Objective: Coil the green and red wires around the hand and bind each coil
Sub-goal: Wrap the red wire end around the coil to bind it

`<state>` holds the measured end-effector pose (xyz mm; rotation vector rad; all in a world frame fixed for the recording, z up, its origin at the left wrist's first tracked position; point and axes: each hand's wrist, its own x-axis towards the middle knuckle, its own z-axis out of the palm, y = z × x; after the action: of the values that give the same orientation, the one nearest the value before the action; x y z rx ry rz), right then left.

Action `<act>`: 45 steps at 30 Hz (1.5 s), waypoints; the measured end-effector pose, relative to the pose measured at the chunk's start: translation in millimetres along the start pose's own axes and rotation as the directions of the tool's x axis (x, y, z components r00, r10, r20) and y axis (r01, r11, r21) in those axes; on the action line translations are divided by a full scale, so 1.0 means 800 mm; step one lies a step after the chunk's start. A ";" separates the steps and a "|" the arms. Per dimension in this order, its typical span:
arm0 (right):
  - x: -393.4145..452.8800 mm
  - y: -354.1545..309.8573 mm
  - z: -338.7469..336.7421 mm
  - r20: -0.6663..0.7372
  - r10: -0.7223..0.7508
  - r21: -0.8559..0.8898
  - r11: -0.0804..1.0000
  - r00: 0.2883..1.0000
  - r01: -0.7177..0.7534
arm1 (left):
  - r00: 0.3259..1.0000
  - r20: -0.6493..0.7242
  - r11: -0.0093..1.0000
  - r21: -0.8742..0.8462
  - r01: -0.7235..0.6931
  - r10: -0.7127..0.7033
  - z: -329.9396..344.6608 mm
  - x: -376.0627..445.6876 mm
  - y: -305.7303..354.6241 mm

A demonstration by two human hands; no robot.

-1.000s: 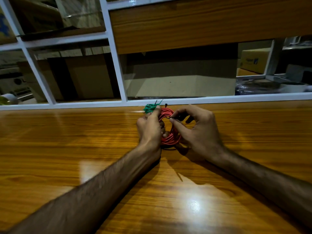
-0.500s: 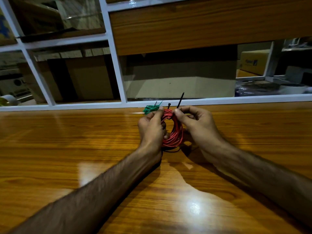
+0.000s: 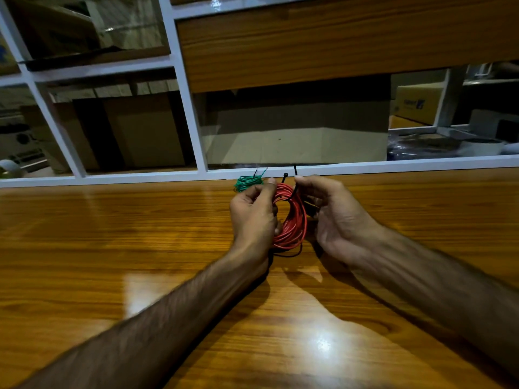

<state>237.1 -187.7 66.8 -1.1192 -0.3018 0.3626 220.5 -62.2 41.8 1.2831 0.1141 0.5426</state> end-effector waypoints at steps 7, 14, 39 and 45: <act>0.005 -0.007 -0.005 -0.001 0.083 -0.008 0.997 0.997 -0.083 | 1.000 -0.012 0.999 0.028 -0.026 0.026 0.002 0.001 -0.003; 0.009 -0.004 -0.006 0.003 0.100 -0.019 0.995 0.995 -0.100 | 0.999 -0.021 0.998 0.044 -0.048 0.049 0.003 0.002 -0.005; 0.006 -0.005 -0.007 -0.051 0.113 -0.058 0.992 0.992 -0.116 | 0.992 0.034 0.990 0.058 -0.125 0.123 0.005 -0.005 -0.001; 0.003 -0.007 -0.006 -0.066 0.111 -0.051 0.992 0.992 -0.114 | 0.994 0.035 0.993 0.046 -0.108 0.106 0.006 -0.006 -0.001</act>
<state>241.9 -192.8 69.8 -1.2025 -0.1938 0.4199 218.3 -68.6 41.0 1.3498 0.0315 0.6140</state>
